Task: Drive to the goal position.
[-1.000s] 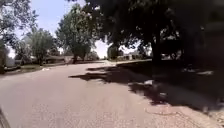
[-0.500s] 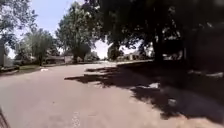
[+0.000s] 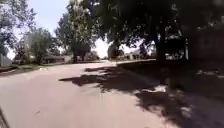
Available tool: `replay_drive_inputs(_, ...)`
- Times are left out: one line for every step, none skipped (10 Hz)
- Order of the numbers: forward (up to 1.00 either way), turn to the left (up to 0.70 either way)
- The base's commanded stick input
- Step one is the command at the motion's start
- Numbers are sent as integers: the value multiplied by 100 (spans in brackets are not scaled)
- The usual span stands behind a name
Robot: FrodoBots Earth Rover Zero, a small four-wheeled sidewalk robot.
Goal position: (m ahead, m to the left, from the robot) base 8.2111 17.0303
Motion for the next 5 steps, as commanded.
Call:
replay_drive_inputs(70, 0)
replay_drive_inputs(70, 0)
replay_drive_inputs(70, 0)
replay_drive_inputs(70, 0)
replay_drive_inputs(70, 0)
